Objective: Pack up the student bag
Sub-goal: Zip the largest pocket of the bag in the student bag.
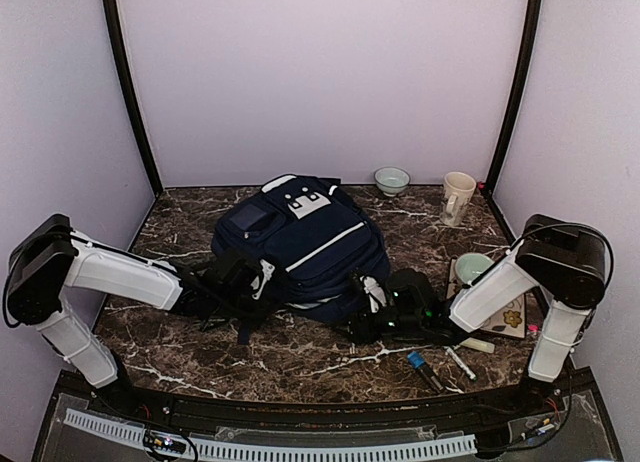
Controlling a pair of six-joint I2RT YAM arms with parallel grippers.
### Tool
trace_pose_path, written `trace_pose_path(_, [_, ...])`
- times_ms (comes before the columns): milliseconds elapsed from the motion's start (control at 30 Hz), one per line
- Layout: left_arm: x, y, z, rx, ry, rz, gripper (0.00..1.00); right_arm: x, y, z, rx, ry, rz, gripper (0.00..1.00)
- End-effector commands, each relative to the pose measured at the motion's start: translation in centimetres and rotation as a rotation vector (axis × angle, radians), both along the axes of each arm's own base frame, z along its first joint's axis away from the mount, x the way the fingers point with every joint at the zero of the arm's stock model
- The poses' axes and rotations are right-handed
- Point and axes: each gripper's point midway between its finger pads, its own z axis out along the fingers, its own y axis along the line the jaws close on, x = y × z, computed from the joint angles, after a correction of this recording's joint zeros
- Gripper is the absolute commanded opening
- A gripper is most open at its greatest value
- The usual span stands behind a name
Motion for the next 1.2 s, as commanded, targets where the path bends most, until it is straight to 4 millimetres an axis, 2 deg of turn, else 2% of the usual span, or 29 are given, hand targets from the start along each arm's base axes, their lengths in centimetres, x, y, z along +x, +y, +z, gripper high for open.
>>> trace_pose_path(0, [-2.2, -2.5, 2.5, -0.066, 0.026, -0.112, 0.00, 0.1, 1.4, 1.3, 0.054, -0.025, 0.024, 0.58])
trace_pose_path(167, [-4.1, -4.7, 3.5, -0.109, 0.047, -0.207, 0.00, 0.5, 1.8, 1.7, 0.061, -0.033, 0.021, 0.57])
trace_pose_path(300, [-5.0, -5.6, 3.7, -0.100, 0.064, -0.247, 0.00, 0.7, 1.9, 1.9, 0.058, -0.043, 0.016, 0.57])
trace_pose_path(467, [-6.5, -7.0, 3.4, -0.076, 0.092, -0.306, 0.00, 1.3, 2.0, 2.3, 0.058, -0.055, 0.003, 0.57])
trace_pose_path(667, [-8.4, -10.1, 2.9, -0.133, 0.149, -0.406, 0.00, 1.7, 2.2, 2.9, 0.065, -0.068, 0.000, 0.57])
trace_pose_path(800, [-8.7, -11.3, 2.7, -0.177, 0.171, -0.426, 0.00, 1.7, 2.0, 3.0, 0.067, -0.071, -0.006, 0.57])
trace_pose_path(967, [-9.4, -13.5, 3.9, -0.270, 0.190, -0.487, 0.00, 1.7, 1.4, 2.8, 0.056, -0.069, -0.020, 0.57])
trace_pose_path(1167, [-9.2, -13.3, 3.3, -0.245, 0.182, -0.479, 0.00, 1.6, -0.8, 2.8, 0.018, -0.088, -0.065, 0.57])
